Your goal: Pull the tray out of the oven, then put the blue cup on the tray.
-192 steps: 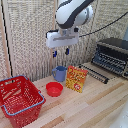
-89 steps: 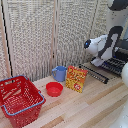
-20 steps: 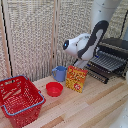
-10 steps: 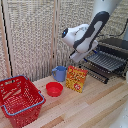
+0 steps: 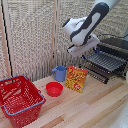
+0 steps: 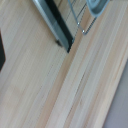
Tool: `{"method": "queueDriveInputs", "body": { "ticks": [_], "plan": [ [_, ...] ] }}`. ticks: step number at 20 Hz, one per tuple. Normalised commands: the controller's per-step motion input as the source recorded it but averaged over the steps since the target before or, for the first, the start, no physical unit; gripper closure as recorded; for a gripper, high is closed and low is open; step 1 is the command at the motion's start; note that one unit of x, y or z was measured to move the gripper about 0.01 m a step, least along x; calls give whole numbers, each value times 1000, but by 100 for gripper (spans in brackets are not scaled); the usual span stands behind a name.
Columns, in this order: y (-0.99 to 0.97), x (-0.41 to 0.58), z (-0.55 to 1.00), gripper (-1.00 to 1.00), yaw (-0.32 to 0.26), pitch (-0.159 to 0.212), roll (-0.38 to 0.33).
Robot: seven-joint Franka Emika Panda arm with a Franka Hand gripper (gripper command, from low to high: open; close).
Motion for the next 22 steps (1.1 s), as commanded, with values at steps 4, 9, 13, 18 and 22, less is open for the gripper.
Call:
{"method": "queueDriveInputs", "body": {
  "ticks": [4,9,13,18,22],
  "plan": [
    [221,6,116,-100,-238,-90,265],
    [330,199,-20,-100,-98,-219,318],
    [334,309,-94,-100,-50,-276,308],
    [319,324,-97,-100,-44,-278,306],
    [244,293,0,-100,-36,-183,351]
  ]
}}
